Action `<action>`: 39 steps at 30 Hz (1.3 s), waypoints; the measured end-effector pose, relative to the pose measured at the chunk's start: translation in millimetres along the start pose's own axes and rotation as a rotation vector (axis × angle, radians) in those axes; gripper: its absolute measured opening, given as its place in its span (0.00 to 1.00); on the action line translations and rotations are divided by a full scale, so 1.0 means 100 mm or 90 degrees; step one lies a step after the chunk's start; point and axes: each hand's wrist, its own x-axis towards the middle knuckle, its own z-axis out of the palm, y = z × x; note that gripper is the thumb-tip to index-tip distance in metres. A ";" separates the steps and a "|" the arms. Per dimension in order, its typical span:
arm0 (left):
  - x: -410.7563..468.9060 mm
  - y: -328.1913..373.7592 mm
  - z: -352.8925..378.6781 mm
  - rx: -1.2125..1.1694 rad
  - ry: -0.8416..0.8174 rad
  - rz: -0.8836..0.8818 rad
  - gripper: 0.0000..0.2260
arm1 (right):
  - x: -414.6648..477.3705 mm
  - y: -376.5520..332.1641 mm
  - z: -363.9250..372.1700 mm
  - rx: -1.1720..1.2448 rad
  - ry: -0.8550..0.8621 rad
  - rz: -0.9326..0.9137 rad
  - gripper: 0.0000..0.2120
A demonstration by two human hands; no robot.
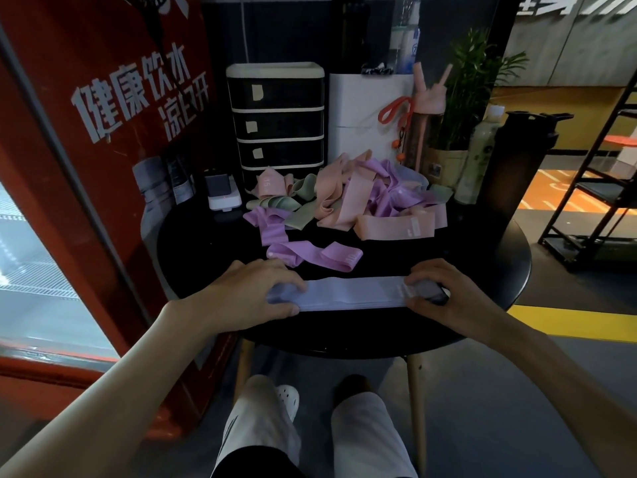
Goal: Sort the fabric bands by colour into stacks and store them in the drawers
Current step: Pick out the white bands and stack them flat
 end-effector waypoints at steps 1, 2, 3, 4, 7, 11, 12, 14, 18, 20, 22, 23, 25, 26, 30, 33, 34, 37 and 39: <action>0.01 0.02 -0.01 0.013 -0.002 -0.003 0.17 | 0.00 0.01 0.00 -0.002 -0.001 -0.002 0.15; 0.03 0.06 -0.02 0.023 0.007 -0.002 0.17 | 0.00 0.01 0.00 -0.002 -0.001 -0.002 0.15; 0.07 0.09 -0.03 0.026 0.030 0.001 0.17 | 0.00 0.01 0.00 -0.002 -0.001 0.000 0.14; 0.11 0.15 -0.04 0.021 0.065 0.010 0.17 | 0.00 0.00 0.00 0.000 -0.001 0.001 0.14; 0.34 0.37 -0.03 -0.021 0.183 0.039 0.18 | 0.03 -0.02 -0.03 0.031 0.004 0.011 0.13; 0.92 0.60 0.03 -0.061 0.223 0.013 0.15 | 0.22 0.01 -0.13 0.078 0.033 0.045 0.07; 1.08 0.64 0.06 -0.060 0.226 0.006 0.14 | 0.30 0.03 -0.17 0.089 0.047 0.046 0.08; 1.39 0.66 0.13 -0.046 0.236 -0.011 0.16 | 0.48 0.07 -0.24 0.094 0.067 0.046 0.07; 1.81 0.59 0.28 0.020 0.252 -0.073 0.18 | 0.94 0.23 -0.41 0.081 0.100 0.085 0.10; 1.91 0.52 0.41 0.015 0.259 -0.104 0.19 | 1.20 0.35 -0.47 0.084 0.118 0.113 0.13; 1.94 0.46 0.53 0.000 0.245 -0.127 0.21 | 1.45 0.48 -0.51 0.095 0.129 0.136 0.14; 1.95 0.44 0.58 -0.001 0.236 -0.134 0.21 | 1.56 0.55 -0.52 0.103 0.137 0.139 0.14; 1.95 0.42 0.62 -0.016 0.233 -0.140 0.22 | 1.77 0.66 -0.52 0.111 0.142 0.158 0.14; 1.95 0.41 0.62 -0.027 0.239 -0.139 0.22 | 1.85 0.70 -0.52 0.114 0.137 0.180 0.16; 1.93 0.38 0.62 -0.037 0.231 -0.149 0.23 | 2.08 0.86 -0.42 0.172 0.152 0.260 0.14; 1.93 0.39 0.62 -0.042 0.232 -0.149 0.23 | 2.15 0.93 -0.35 0.165 0.161 0.284 0.13; 1.93 0.39 0.62 -0.040 0.235 -0.146 0.23 | 2.17 0.94 -0.33 0.152 0.157 0.285 0.12; 1.92 0.40 0.61 -0.039 0.229 -0.150 0.25 | 2.19 0.97 -0.33 0.117 0.129 0.290 0.11; 1.92 0.41 0.61 -0.038 0.226 -0.153 0.25 | 2.17 0.95 -0.34 0.046 0.092 0.243 0.12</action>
